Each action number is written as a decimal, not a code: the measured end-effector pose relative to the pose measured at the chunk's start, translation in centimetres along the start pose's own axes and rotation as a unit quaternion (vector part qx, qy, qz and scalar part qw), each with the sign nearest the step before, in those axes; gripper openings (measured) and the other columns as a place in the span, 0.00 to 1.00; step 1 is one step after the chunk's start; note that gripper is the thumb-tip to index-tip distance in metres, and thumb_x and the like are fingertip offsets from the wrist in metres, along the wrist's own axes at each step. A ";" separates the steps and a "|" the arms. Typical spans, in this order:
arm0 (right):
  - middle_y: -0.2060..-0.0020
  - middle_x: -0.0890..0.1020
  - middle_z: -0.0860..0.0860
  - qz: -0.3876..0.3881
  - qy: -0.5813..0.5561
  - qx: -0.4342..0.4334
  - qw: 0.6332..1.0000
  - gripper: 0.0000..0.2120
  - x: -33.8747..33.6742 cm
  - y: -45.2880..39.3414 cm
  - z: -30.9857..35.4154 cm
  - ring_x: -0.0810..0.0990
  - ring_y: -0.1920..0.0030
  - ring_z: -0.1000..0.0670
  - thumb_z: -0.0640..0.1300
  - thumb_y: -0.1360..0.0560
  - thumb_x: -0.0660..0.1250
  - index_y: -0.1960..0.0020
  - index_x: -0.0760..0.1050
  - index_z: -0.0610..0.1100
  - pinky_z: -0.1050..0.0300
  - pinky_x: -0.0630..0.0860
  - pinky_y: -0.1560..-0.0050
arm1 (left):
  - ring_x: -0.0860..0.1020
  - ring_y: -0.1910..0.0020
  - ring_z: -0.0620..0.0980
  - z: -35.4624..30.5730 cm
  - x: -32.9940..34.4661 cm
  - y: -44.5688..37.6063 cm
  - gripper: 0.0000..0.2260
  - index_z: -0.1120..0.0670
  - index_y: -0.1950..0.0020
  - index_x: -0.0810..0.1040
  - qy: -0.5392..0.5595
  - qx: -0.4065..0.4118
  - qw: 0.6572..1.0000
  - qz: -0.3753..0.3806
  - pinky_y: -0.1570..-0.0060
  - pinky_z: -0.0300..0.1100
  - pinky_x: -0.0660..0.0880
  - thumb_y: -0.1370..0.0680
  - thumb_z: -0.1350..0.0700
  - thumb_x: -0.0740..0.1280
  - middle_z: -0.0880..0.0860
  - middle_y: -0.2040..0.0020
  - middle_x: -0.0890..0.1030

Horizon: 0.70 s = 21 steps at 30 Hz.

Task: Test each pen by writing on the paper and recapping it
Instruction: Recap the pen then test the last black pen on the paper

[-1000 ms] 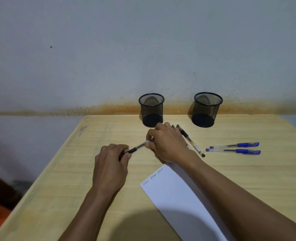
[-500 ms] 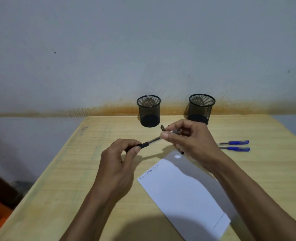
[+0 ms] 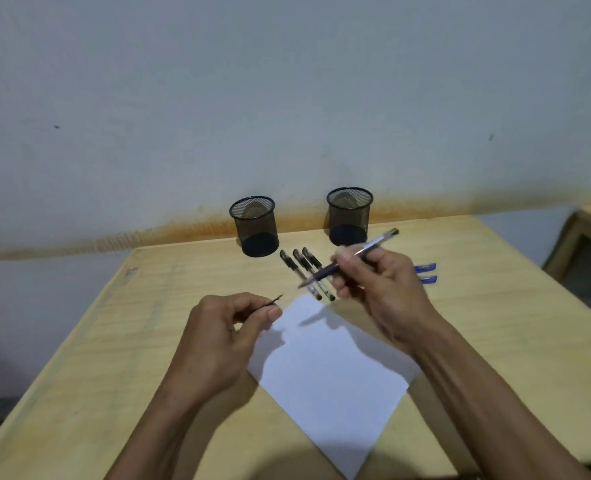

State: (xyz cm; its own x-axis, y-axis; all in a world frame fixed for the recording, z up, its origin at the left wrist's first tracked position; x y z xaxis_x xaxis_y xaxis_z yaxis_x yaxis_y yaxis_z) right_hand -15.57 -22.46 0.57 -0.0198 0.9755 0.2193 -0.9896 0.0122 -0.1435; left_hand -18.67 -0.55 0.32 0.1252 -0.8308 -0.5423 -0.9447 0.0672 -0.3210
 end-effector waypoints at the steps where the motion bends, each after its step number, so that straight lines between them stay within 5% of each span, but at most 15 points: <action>1: 0.71 0.81 0.48 -0.044 -0.032 -0.011 0.998 0.08 -1.4 -0.4 0.7 0.78 0.71 0.53 0.43 0.23 0.69 0.56 0.80 0.38 0.63 0.77 0.66 | 0.77 0.69 0.37 0.8 -0.7 0.1 0.06 0.52 0.61 0.85 0.013 -0.023 1.000 -0.009 0.67 0.28 0.70 0.25 0.58 0.72 0.41 0.70 0.82; 4: 0.69 0.80 0.47 -0.111 -0.046 -0.031 0.992 0.08 -4.6 -1.0 2.1 0.78 0.71 0.53 0.41 0.20 0.67 0.55 0.79 0.38 0.64 0.77 0.68 | 0.73 0.74 0.39 3.7 -3.1 0.3 0.08 0.51 0.64 0.84 0.011 -0.086 0.995 -0.038 0.71 0.30 0.68 0.25 0.57 0.73 0.43 0.73 0.79; 7: 0.64 0.83 0.43 -0.080 -0.046 0.002 0.996 0.07 -3.7 -0.4 0.9 0.81 0.69 0.51 0.41 0.19 0.65 0.52 0.77 0.37 0.63 0.79 0.69 | 0.75 0.72 0.41 5.1 -2.8 -0.3 0.06 0.49 0.62 0.84 -0.042 -0.110 0.991 -0.059 0.68 0.35 0.71 0.25 0.54 0.73 0.46 0.71 0.81; 11: 0.58 0.87 0.38 -0.053 -0.056 0.062 0.995 0.04 -1.5 1.2 -1.5 0.86 0.62 0.46 0.41 0.19 0.67 0.50 0.74 0.40 0.57 0.84 0.65 | 0.78 0.64 0.40 5.9 -1.4 -1.5 0.06 0.50 0.60 0.82 -0.116 -0.111 0.983 -0.094 0.65 0.31 0.69 0.24 0.52 0.70 0.45 0.67 0.82; 15: 0.61 0.87 0.40 -0.047 0.026 0.044 0.998 0.11 -1.1 2.2 -2.2 0.88 0.62 0.46 0.33 0.26 0.75 0.54 0.72 0.40 0.57 0.82 0.63 | 0.80 0.54 0.55 8.3 -1.7 -2.5 0.07 0.52 0.57 0.84 -0.204 -0.123 0.966 -0.101 0.56 0.47 0.76 0.23 0.51 0.69 0.49 0.58 0.84; 21: 0.68 0.86 0.47 -0.033 0.071 0.055 0.995 0.02 -0.1 2.5 -2.9 0.86 0.64 0.50 0.33 0.25 0.74 0.57 0.81 0.35 0.60 0.81 0.63 | 0.77 0.63 0.56 9.4 -1.6 -2.4 0.09 0.53 0.63 0.82 -0.277 -0.088 0.949 -0.122 0.63 0.45 0.67 0.24 0.52 0.70 0.48 0.65 0.81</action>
State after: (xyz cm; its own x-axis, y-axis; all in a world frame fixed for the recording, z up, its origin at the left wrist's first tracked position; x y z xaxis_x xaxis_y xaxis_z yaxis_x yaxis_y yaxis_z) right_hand -17.59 -21.86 -2.59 0.0594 0.9947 0.0844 -0.9978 0.0617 -0.0251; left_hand -13.78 5.86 -5.33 0.4403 -0.3884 -0.8095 -0.8972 -0.2239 -0.3806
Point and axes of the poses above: each hand's wrist, its own y-axis away from the middle knuckle, its own x-axis out of the palm, z = x × y, the point moved 2 cm from there along -y, towards the middle knuckle
